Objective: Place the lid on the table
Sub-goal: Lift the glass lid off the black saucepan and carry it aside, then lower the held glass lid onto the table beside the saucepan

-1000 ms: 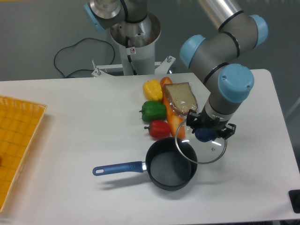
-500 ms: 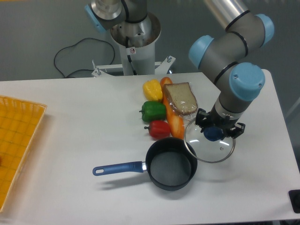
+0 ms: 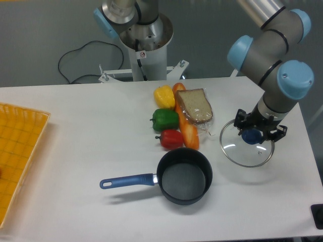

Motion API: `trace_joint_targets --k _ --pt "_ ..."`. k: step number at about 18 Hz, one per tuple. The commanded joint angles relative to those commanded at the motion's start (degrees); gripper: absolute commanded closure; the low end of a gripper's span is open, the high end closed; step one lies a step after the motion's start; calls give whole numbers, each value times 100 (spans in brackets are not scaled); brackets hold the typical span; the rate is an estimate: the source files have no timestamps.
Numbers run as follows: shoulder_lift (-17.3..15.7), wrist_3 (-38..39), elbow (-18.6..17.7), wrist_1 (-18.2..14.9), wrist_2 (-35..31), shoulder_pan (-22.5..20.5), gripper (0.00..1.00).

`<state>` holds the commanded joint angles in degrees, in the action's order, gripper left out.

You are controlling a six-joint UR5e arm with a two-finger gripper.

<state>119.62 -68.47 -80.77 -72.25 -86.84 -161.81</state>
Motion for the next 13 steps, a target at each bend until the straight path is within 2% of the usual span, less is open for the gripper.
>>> trace_joint_targets --k 13 --pt "220 35 -18 369 -106 79 44"
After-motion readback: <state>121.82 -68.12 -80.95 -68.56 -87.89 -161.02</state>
